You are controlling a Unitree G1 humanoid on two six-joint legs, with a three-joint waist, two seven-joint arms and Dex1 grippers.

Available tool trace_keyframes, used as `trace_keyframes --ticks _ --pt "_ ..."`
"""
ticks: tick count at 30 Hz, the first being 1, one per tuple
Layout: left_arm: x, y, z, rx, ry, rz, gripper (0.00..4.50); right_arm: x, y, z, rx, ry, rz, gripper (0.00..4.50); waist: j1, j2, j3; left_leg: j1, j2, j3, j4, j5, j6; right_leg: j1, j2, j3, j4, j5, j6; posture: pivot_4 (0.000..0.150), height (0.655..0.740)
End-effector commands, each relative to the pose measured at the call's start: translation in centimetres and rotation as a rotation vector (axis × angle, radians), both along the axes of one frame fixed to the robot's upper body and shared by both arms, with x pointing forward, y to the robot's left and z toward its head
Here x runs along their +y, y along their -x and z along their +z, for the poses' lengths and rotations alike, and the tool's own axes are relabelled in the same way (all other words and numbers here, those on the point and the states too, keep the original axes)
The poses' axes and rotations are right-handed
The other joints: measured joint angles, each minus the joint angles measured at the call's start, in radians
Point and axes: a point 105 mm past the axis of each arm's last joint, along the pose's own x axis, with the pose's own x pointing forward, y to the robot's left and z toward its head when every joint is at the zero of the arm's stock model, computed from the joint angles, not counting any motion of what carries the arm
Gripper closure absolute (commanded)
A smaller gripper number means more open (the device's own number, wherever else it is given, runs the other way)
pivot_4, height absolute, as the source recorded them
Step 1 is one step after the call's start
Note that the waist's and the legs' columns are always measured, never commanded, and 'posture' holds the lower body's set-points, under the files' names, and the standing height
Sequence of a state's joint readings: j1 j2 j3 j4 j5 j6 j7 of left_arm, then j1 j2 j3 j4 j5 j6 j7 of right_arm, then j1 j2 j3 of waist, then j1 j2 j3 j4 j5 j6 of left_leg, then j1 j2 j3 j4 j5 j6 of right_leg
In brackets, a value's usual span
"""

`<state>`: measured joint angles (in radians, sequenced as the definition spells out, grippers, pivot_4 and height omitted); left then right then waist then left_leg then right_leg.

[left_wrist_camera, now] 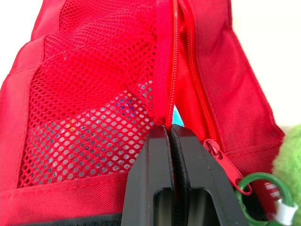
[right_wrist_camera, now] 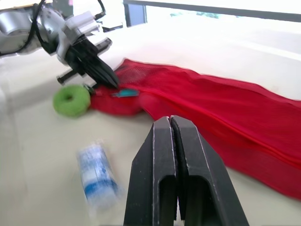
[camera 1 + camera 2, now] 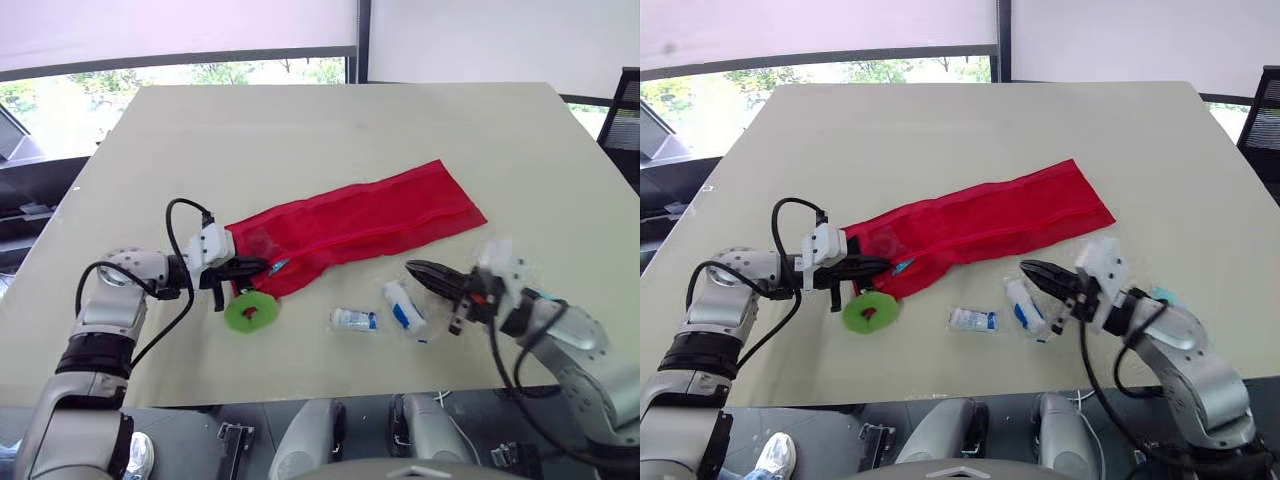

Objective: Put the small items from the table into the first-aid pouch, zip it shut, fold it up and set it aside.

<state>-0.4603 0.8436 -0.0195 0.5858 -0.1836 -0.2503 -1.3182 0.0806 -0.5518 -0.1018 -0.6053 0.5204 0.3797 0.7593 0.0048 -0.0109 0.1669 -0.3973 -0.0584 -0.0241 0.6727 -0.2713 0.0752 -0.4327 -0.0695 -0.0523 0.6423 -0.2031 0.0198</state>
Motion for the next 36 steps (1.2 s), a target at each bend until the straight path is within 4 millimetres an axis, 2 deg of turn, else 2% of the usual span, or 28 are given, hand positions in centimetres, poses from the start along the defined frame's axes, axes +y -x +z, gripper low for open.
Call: trace_keyframes --ticks 1,3,7,8,11,15,20,23,26,29,32,36 --pt "2.9 -0.5 0.5 -0.039 -0.125 0.04 4.18 -2.0 0.3 1.5 -0.083 0.01 -0.017 3.15 0.002 0.0 0.0 0.0 0.0 0.0 0.0 0.0 0.0 0.0 0.0 -0.001 0.0 0.0 0.0 0.15 0.7395" --pt "3.3 -1.3 1.0 -0.059 -0.134 0.056 3.62 -2.4 0.2 1.7 -0.089 0.015 -0.029 2.25 0.007 0.0 0.0 0.0 0.001 0.0 0.0 -0.001 0.002 0.0 0.001 -0.001 0.0 0.0 0.0 0.15 0.7395" --pt "3.4 -2.4 2.0 -0.08 -0.142 0.059 1.75 -2.6 0.1 2.1 -0.103 0.007 -0.031 0.35 0.009 0.0 0.0 0.0 0.001 0.0 0.0 -0.002 0.003 0.001 0.001 -0.002 0.001 0.0 0.0 0.15 0.7395" --pt "3.3 -2.6 2.3 -0.084 -0.13 0.062 1.36 -2.6 0.1 2.2 -0.103 0.005 -0.029 0.01 0.009 -0.001 0.0 0.0 0.001 0.0 0.0 -0.002 0.003 0.001 0.001 -0.002 0.001 0.0 0.0 0.15 0.7395" --pt "2.9 -2.7 3.5 -0.028 -0.039 0.035 0.03 -2.8 0.4 2.1 -0.102 0.003 -0.029 0.0 0.009 -0.001 0.0 -0.001 0.001 0.0 0.002 -0.001 0.002 0.001 0.001 -0.002 0.001 0.0 0.0 0.15 0.7395" --pt "1.6 -1.6 5.2 0.097 0.072 -0.074 0.03 -3.4 0.5 2.0 -0.102 0.012 -0.045 0.0 0.008 -0.001 0.0 -0.002 0.001 0.0 0.004 -0.001 0.002 0.001 0.001 -0.003 0.001 0.0 0.0 0.15 0.7395" --pt "-2.5 -1.1 6.9 0.134 0.145 -0.218 0.03 -4.0 0.7 2.9 -0.129 -0.023 -0.062 0.0 0.012 -0.002 0.001 -0.002 0.001 -0.002 0.007 -0.002 0.004 0.002 0.001 -0.003 0.001 0.0 0.0 0.15 0.7395" --pt "-4.9 -1.6 6.6 0.101 0.133 -0.266 0.03 -4.2 1.0 3.0 -0.132 -0.02 -0.056 0.0 0.011 -0.002 0.001 -0.002 0.001 -0.002 0.007 -0.002 0.004 0.002 0.001 -0.002 0.001 0.0 0.0 0.15 0.7395" --pt "-8.9 -3.6 6.3 0.018 0.144 -0.259 0.03 -4.7 1.6 2.7 -0.13 0.035 -0.049 0.0 0.021 -0.001 0.001 -0.002 0.0 -0.002 0.008 -0.002 0.004 0.003 0.0 -0.002 0.001 0.0 0.0 0.15 0.7395" --pt "-11.7 -4.4 5.2 0.004 0.129 -0.281 0.03 -4.9 2.0 2.5 -0.124 0.053 -0.03 0.0 0.021 -0.003 0.001 -0.003 0.0 -0.001 0.011 -0.002 0.004 0.004 0.001 -0.002 0.001 0.001 0.001 0.15 0.7395" --pt "-13.3 -4.7 3.9 0.019 0.084 -0.304 0.03 -5.0 2.4 2.5 -0.121 0.072 -0.014 0.0 0.014 -0.003 0.002 -0.003 0.0 -0.001 0.011 -0.002 0.004 0.004 0.001 -0.002 0.001 0.001 0.002 0.15 0.7395" --pt "-13.9 -5.6 3.0 0.019 0.047 -0.288 0.03 -5.4 2.6 2.2 -0.116 0.102 -0.029 0.0 0.01 -0.003 0.001 -0.002 0.001 -0.001 0.011 -0.002 0.004 0.004 0.002 -0.002 0.002 0.001 0.001 0.15 0.7395"
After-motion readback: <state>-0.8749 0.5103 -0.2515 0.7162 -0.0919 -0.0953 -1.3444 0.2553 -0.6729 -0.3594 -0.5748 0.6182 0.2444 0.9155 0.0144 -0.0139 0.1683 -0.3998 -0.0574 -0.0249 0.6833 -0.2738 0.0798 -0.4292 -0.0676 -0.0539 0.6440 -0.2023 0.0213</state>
